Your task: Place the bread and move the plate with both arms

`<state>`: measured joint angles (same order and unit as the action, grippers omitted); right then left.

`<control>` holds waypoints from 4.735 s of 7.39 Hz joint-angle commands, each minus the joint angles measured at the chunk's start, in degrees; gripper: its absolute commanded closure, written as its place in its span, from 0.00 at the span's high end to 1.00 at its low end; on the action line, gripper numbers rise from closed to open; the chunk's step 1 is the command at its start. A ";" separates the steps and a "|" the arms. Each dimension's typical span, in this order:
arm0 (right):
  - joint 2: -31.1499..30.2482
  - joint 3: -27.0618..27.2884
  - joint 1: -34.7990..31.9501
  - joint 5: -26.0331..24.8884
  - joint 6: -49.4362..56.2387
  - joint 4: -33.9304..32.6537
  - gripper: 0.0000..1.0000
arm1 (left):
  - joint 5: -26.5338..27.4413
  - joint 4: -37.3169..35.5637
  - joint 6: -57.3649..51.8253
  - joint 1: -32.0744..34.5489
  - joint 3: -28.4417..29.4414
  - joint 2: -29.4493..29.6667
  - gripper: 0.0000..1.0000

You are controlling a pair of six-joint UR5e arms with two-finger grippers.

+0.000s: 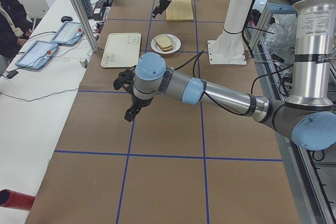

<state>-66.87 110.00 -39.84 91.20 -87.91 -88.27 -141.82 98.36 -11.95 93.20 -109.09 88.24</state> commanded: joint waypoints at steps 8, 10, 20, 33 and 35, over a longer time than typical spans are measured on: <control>-30.73 -8.84 -49.61 43.10 88.86 0.47 1.00 | 26.85 37.23 100.92 -53.93 1.33 18.98 0.98; -34.72 -8.05 -51.74 42.75 89.58 0.56 1.00 | 37.97 42.86 102.91 -64.07 6.32 20.74 0.98; -34.55 -8.22 -51.65 42.31 88.61 0.47 1.00 | 46.72 56.59 110.66 -70.79 26.28 31.20 0.49; -34.11 -8.49 -51.65 42.31 88.52 0.47 1.00 | 47.86 63.25 114.85 -70.70 29.29 33.40 0.00; -34.03 -8.57 -51.74 42.39 88.52 0.47 1.00 | 47.86 67.90 119.76 -70.27 28.85 33.49 0.00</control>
<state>-100.94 101.50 -91.55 133.56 0.61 -87.80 -93.95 163.23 104.50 22.63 -80.00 121.65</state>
